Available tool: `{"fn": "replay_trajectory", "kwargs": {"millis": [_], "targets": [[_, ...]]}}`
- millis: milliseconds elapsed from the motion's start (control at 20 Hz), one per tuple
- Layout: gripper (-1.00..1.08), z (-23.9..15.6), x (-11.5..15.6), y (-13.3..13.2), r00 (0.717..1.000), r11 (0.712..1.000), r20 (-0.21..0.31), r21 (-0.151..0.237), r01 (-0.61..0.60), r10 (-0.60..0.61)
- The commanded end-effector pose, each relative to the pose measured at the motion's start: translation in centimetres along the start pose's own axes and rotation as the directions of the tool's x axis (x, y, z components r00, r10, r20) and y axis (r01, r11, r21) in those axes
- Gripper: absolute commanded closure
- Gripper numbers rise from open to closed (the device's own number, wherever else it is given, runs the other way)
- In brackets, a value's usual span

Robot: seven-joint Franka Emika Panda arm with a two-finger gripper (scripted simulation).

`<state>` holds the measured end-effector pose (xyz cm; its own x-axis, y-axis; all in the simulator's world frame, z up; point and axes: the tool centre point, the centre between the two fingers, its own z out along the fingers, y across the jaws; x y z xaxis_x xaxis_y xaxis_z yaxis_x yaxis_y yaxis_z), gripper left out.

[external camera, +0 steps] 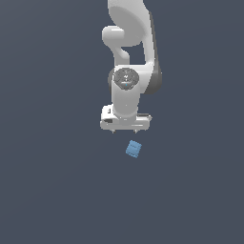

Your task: Pick up the object and move it to a goal position.

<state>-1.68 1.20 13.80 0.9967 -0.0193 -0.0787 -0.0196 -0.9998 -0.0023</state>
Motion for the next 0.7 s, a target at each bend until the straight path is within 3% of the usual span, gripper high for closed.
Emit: {"fn": "replay_trajectory", "kwargs": {"millis": [0,350,650], "targets": [[-0.92,0.2,0.2,-0.2,1.000,1.000,-0.003,0.000,-0.018,0.018],[-0.92,1.1,1.2,-1.2,0.993,0.994,-0.020,0.003,-0.113,0.113],[-0.92,2.4,2.4,-2.6,0.971,0.972,-0.041,0.010,-0.235,0.235]]}}
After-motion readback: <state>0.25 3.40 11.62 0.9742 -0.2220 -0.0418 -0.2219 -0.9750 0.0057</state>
